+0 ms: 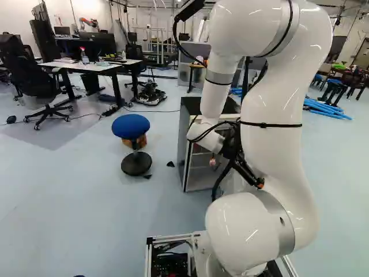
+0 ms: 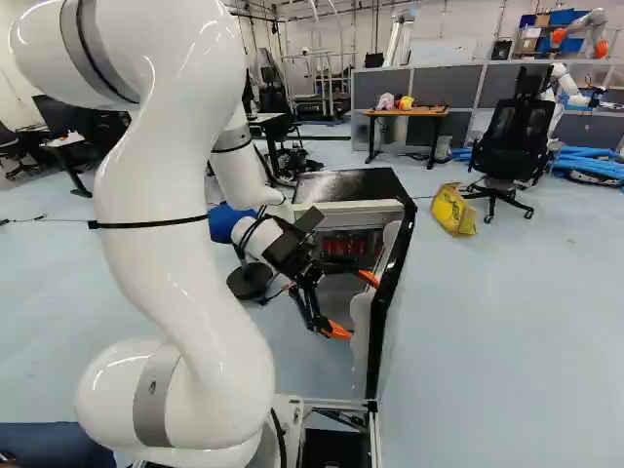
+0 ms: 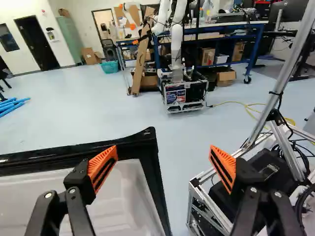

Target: Grab a drink from the fridge

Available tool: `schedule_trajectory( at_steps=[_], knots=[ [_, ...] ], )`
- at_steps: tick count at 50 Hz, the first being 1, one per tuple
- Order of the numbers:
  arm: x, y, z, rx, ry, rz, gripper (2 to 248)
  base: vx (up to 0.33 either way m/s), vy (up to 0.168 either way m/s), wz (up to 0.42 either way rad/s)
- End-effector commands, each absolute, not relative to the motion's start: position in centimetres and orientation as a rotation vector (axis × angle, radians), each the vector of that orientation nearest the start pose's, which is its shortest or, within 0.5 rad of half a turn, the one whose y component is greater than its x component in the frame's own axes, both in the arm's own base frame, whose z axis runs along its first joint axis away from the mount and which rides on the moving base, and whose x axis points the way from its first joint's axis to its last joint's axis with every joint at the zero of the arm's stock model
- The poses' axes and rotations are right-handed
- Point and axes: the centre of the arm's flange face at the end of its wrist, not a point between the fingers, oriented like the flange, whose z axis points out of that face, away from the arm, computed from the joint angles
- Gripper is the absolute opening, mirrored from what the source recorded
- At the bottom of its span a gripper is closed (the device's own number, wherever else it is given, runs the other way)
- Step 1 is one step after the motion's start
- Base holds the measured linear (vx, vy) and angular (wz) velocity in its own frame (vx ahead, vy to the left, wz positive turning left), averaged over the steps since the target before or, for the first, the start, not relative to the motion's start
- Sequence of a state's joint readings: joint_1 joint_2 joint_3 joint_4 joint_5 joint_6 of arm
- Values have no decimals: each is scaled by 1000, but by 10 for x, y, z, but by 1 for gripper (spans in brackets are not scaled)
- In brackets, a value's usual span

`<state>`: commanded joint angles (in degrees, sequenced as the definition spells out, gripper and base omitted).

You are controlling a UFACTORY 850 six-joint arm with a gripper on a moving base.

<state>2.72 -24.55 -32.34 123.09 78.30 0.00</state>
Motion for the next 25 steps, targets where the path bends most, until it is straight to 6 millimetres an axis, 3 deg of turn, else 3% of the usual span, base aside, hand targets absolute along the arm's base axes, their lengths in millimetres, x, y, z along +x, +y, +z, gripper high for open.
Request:
schedule_trajectory(
  at_steps=[25],
  knots=[
    [357,-116,304,704,-1836,757,247,0,0,0]
  ],
)
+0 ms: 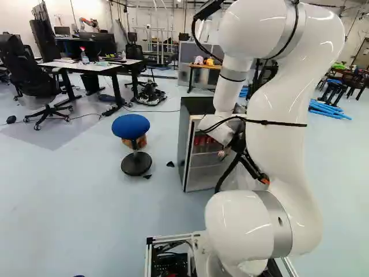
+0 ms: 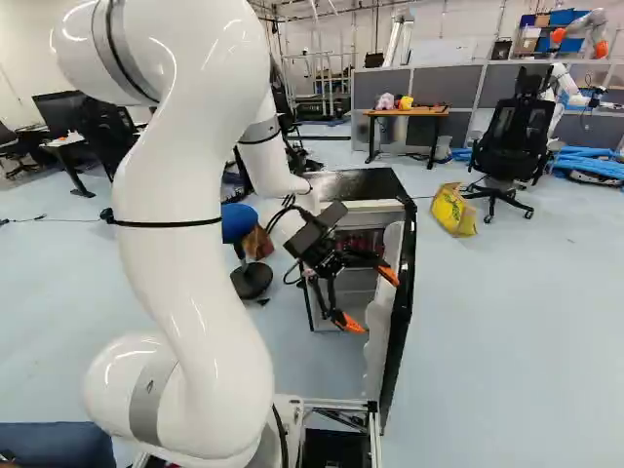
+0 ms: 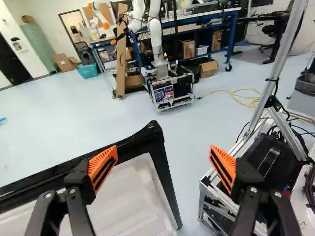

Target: Grab a drink from the fridge

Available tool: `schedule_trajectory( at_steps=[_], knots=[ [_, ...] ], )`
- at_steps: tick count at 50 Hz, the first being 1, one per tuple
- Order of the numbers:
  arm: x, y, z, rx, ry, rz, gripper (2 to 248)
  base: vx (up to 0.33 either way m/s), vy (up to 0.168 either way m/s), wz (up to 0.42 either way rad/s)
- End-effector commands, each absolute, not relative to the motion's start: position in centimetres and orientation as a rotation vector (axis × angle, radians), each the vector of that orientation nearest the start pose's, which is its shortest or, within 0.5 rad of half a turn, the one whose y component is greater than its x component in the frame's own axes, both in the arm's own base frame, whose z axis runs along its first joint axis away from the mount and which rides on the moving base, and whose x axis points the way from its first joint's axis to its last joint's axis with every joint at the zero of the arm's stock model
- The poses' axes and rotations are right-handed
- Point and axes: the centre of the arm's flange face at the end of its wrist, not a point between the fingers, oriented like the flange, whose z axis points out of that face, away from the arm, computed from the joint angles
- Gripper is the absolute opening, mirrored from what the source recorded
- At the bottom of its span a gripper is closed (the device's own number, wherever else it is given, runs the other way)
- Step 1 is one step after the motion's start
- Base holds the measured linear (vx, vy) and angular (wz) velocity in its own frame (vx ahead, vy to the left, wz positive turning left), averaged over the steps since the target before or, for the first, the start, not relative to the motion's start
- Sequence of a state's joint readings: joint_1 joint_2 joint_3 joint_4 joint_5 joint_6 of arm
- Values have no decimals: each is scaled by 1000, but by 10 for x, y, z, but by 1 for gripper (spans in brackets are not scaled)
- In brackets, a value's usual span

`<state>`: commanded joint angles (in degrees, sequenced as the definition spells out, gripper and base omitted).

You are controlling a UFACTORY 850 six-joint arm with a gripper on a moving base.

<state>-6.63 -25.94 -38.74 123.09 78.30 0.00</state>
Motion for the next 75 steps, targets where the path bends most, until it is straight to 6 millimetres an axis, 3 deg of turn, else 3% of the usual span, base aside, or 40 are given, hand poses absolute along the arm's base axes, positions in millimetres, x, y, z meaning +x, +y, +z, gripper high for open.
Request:
schedule_trajectory(
  at_steps=[37,75],
  knots=[
    [391,-199,314,494,-1997,696,247,0,0,0],
    [412,-277,321,324,-2120,668,247,0,0,0]
  ],
)
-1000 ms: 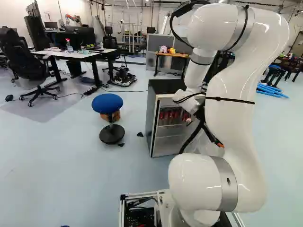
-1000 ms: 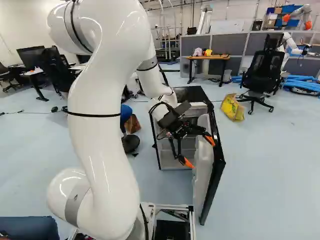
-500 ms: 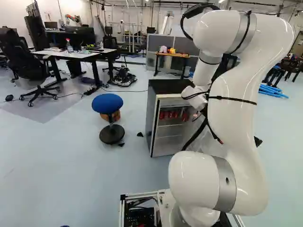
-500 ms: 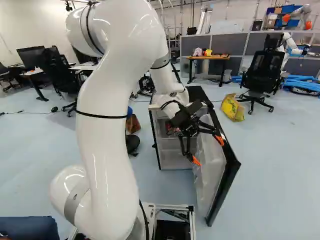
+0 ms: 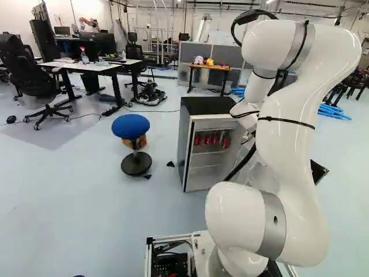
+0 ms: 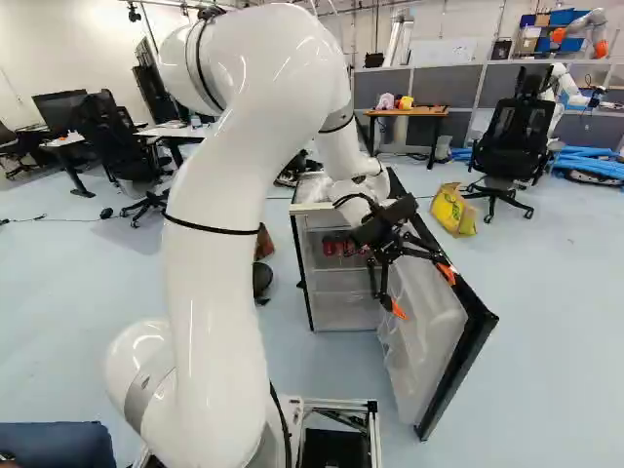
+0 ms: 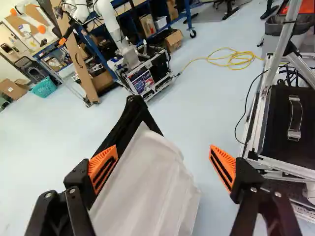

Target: Grab a drink from the fridge

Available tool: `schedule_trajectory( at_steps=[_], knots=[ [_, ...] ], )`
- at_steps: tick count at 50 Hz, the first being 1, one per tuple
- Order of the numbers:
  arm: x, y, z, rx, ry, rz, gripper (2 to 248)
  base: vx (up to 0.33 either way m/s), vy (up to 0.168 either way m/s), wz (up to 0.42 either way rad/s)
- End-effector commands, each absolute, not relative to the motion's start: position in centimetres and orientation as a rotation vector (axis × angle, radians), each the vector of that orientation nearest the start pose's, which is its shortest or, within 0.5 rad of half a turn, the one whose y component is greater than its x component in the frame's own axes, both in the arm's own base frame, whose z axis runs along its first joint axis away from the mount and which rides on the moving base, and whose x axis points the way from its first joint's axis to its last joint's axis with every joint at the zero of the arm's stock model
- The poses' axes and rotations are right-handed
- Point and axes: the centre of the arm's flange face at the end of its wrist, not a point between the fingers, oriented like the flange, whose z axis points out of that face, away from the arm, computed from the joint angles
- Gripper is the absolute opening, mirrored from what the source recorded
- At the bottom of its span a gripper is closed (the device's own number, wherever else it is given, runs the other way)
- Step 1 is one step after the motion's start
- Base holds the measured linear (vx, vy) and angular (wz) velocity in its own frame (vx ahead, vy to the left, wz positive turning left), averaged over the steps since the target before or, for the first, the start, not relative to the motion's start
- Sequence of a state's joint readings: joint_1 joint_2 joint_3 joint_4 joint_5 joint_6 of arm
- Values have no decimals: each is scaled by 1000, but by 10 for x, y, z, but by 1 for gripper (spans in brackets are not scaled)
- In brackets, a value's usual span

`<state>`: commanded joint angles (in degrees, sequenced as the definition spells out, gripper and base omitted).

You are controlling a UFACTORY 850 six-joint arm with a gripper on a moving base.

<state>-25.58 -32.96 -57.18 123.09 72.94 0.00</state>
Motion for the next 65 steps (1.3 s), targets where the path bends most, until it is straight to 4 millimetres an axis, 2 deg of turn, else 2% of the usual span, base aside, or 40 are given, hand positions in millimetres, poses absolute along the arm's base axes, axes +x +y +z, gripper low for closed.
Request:
schedule_trajectory(
  at_steps=[4,23,40,65],
  knots=[
    [413,-282,321,316,-2127,667,247,0,0,0],
    [410,-279,320,347,-2129,678,247,0,0,0],
    [390,-262,317,484,-2067,734,247,0,0,0],
    [359,-237,317,781,-1903,893,247,0,0,0]
  ],
)
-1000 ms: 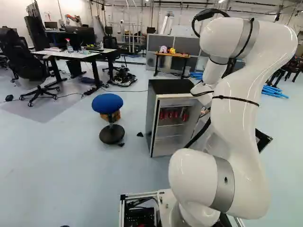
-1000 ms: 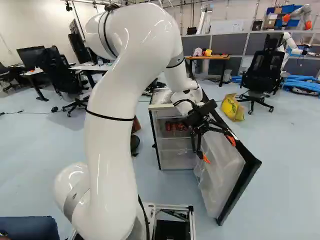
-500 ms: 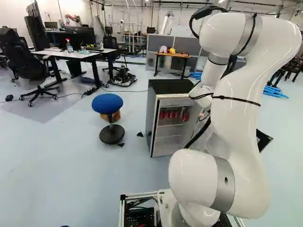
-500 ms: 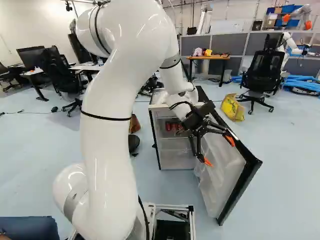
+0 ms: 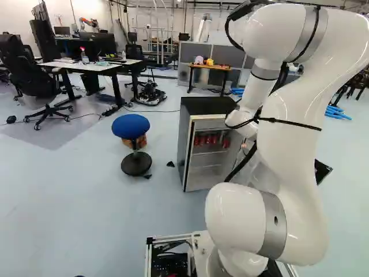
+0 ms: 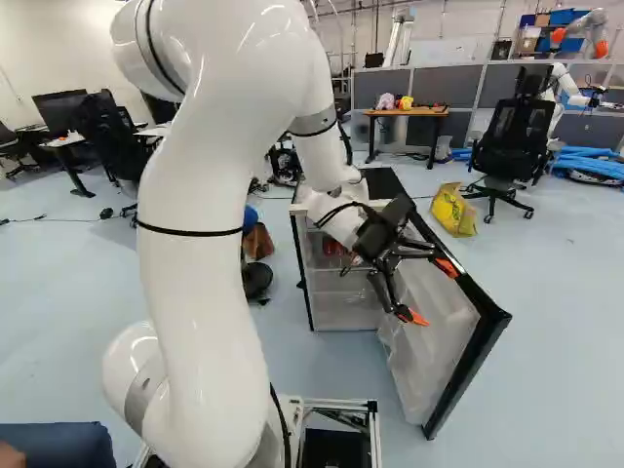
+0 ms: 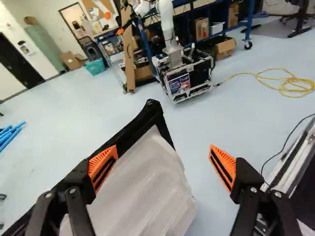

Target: Grab a drink from the fridge

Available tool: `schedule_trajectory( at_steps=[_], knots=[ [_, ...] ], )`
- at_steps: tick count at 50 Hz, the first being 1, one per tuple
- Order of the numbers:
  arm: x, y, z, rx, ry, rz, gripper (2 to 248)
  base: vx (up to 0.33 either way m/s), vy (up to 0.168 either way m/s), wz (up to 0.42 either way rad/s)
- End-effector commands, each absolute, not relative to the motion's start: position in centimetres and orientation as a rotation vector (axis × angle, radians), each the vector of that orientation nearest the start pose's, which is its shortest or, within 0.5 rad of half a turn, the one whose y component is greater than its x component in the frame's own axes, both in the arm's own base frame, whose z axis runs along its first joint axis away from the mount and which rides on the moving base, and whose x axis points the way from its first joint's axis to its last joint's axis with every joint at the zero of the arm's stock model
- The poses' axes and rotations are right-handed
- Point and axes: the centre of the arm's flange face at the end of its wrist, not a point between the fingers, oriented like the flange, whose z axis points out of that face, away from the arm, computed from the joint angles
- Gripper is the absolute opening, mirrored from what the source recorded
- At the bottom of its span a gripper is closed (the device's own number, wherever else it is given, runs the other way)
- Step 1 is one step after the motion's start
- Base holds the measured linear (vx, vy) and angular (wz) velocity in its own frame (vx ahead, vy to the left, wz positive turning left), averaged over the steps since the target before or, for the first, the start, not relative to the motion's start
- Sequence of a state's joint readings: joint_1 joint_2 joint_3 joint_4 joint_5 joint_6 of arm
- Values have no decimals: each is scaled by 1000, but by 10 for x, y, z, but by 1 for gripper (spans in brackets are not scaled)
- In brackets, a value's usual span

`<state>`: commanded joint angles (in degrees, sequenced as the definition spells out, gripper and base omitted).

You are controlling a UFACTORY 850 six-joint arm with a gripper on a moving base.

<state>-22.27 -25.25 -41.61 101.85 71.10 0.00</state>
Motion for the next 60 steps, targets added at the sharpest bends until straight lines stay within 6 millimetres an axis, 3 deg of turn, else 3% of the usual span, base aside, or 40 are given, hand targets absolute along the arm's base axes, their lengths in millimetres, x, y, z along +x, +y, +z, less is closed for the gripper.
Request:
schedule_trajectory(
  at_steps=[60],
  knots=[
    [285,-139,327,1551,-1375,1320,247,0,0,0]
  ],
)
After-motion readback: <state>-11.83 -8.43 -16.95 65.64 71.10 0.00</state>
